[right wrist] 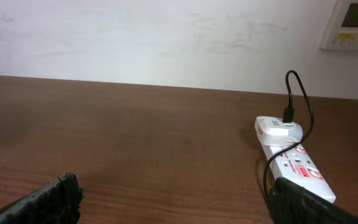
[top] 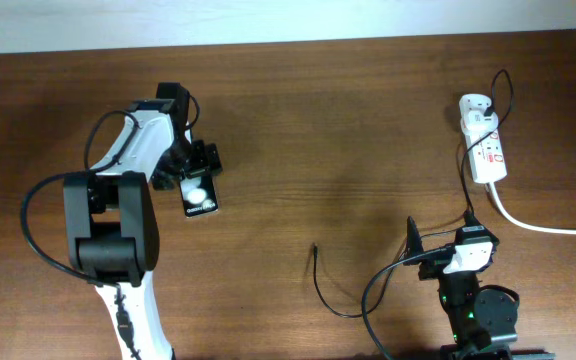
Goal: Plug charger to phone and switch on socket
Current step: 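Close the left gripper on the phone's long edges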
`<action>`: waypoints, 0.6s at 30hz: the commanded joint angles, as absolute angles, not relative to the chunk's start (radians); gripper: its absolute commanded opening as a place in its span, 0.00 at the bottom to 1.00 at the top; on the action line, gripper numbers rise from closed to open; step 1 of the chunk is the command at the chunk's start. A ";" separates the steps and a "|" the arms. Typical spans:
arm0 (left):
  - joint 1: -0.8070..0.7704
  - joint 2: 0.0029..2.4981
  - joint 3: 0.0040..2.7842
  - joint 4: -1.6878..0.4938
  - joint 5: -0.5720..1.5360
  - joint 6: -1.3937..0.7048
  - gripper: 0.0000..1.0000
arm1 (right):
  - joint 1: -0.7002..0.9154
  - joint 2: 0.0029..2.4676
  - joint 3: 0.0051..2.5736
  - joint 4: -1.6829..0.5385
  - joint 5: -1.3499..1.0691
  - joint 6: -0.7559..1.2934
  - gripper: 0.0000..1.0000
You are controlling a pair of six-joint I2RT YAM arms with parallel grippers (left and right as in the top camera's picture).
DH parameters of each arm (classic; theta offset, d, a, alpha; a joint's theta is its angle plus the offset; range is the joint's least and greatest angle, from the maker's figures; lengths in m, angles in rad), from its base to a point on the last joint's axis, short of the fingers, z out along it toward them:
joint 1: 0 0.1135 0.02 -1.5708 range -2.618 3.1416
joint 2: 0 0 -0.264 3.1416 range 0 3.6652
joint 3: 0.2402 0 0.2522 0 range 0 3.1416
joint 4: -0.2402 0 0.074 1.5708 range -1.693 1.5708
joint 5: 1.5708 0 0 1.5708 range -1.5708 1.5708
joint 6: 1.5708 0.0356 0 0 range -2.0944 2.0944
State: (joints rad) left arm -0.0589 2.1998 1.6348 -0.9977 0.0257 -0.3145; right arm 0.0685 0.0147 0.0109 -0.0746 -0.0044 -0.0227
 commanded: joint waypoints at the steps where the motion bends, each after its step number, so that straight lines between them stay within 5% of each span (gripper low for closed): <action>1: -0.059 2.210 1.615 -0.982 0.041 -0.329 0.99 | 0.078 0.007 0.006 -0.079 -0.010 -0.019 0.99; 18: -0.116 2.210 1.604 -0.954 0.036 -0.329 0.99 | 0.078 0.007 0.006 -0.079 -0.010 -0.019 0.99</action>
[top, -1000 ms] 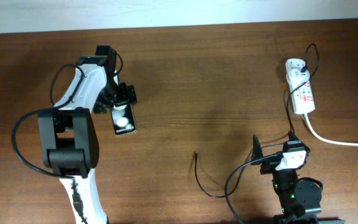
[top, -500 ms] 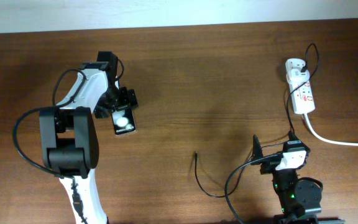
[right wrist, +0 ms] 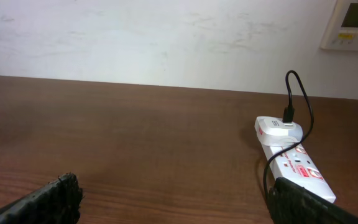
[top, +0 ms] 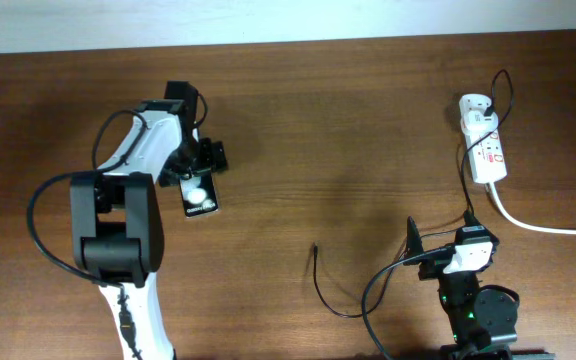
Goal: Plug charger to phone and switch on socket
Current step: 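Close the left gripper on the phone's long edges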
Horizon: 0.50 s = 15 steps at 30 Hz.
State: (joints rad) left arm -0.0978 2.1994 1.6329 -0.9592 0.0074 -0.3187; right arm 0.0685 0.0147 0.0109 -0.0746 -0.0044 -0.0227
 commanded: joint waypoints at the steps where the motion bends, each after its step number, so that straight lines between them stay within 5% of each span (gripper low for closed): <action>1: -0.116 2.210 1.604 -0.954 0.030 -0.329 0.99 | 0.078 0.007 0.006 -0.079 -0.010 -0.019 0.99; 15: -0.115 2.210 1.604 -0.985 0.018 -0.329 0.99 | 0.078 0.007 0.006 -0.079 -0.011 -0.019 0.99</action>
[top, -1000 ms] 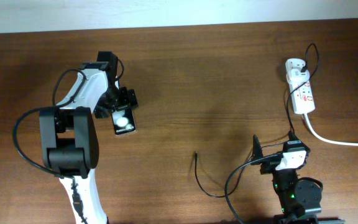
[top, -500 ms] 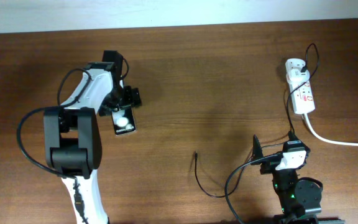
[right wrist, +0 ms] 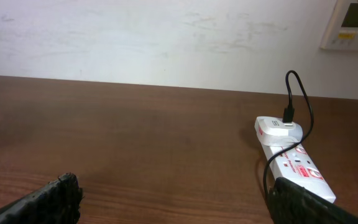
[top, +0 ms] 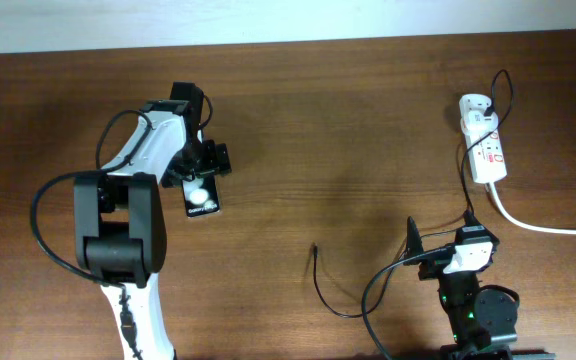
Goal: Plug charger to phone and switch on socket
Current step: 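Close the left gripper on the phone's long edges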
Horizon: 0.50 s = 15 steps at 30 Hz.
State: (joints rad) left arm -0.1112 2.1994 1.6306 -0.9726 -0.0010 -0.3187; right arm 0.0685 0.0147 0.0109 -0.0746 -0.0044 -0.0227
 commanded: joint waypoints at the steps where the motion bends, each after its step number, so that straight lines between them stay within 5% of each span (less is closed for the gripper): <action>1: -0.115 2.210 1.604 -0.988 0.018 -0.329 0.99 | 0.078 0.007 0.006 -0.079 -0.010 -0.019 0.99; 15: -0.115 2.210 1.604 -0.989 -0.001 -0.329 0.99 | 0.078 0.007 0.006 -0.079 -0.011 -0.019 0.99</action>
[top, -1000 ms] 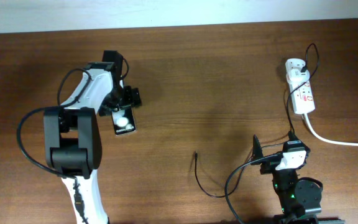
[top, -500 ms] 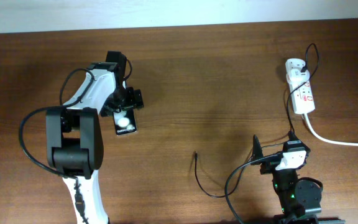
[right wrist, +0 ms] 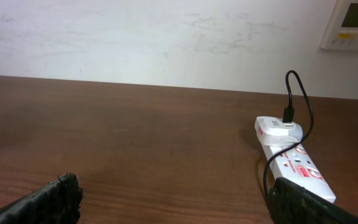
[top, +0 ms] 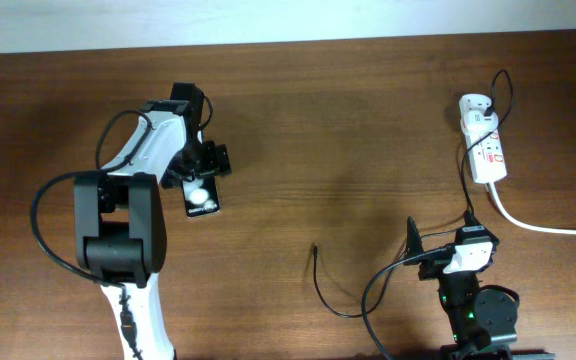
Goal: Plug charger to phone and switch on socket
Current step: 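Close the left gripper on the phone's long edges, then lift the phone with the left gripper and tilt it upright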
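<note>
A black phone with a white round spot lies flat on the table left of centre. My left gripper sits at the phone's far end, and the overhead view does not show whether its fingers grip the phone. The black charger cable runs from the white adapter on the power strip down past my right arm. Its free plug end lies on the bare table. My right gripper stays low near the front edge, open and empty, facing the strip.
The strip's white mains lead runs off the right edge of the table. A cable loop lies on the wood in front of the right arm's base. A wall stands behind the table's far edge.
At first my left gripper was at the phone's far end, slightly further left. By 1.0 s ago it had shifted a little right and away, then a touch further right by 0.5 s ago. The phone, cable and right arm have stayed where they were.
</note>
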`<action>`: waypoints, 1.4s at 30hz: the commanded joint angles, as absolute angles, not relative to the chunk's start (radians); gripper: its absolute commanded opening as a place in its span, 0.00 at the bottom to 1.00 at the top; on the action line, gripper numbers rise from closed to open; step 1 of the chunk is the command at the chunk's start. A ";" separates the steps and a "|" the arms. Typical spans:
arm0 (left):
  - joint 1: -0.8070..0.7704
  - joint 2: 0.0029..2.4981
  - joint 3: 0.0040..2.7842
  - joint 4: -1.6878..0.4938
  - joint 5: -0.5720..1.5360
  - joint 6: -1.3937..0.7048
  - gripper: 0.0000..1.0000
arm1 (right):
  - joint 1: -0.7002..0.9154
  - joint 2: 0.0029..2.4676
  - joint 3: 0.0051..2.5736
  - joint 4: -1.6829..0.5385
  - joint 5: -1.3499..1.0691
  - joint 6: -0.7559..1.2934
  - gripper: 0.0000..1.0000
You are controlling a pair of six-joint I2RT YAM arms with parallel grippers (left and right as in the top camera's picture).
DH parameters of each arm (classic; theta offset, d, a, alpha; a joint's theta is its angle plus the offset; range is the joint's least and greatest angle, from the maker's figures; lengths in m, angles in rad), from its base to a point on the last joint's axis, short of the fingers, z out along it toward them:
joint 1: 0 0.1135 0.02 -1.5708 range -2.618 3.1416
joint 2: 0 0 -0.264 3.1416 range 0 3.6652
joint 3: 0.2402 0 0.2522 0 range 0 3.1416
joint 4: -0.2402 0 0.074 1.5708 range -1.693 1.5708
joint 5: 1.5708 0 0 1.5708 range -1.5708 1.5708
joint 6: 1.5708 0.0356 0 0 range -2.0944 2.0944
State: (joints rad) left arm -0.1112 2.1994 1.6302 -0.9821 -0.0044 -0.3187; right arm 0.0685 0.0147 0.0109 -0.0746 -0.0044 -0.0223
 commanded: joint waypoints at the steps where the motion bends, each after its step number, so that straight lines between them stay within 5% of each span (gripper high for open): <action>1: -0.115 2.210 1.604 -0.989 -0.001 -0.329 0.99 | 0.078 0.007 0.006 -0.079 -0.010 -0.019 0.99; 5: -0.115 2.210 1.604 -0.989 -0.001 -0.329 1.00 | 0.078 0.007 0.006 -0.079 -0.011 -0.019 0.99; 10: -0.115 2.210 1.604 -0.989 -0.001 -0.329 0.84 | 0.078 0.007 0.006 -0.080 -0.011 -0.019 0.99; 26: -0.115 2.210 1.604 -0.989 0.000 -0.329 0.70 | 0.078 0.007 0.006 -0.080 -0.011 -0.019 0.99; 29: -0.115 2.210 1.604 -0.989 -0.001 -0.329 0.60 | 0.078 0.007 0.006 -0.079 -0.010 -0.019 0.99; 32: -0.115 2.210 1.604 -0.988 -0.001 -0.328 0.40 | 0.078 0.007 0.006 -0.079 -0.010 -0.019 0.99; 34: -0.115 2.210 1.604 -0.988 0.000 -0.329 0.22 | 0.078 0.007 0.006 -0.080 -0.010 -0.019 0.99; 35: -0.115 2.210 1.604 -0.988 -0.001 -0.328 0.00 | 0.078 0.007 0.006 -0.079 -0.010 -0.019 0.98; 42: -0.115 2.210 1.637 -1.008 0.003 -0.329 0.00 | 0.078 0.007 0.006 -0.079 -0.010 -0.019 0.99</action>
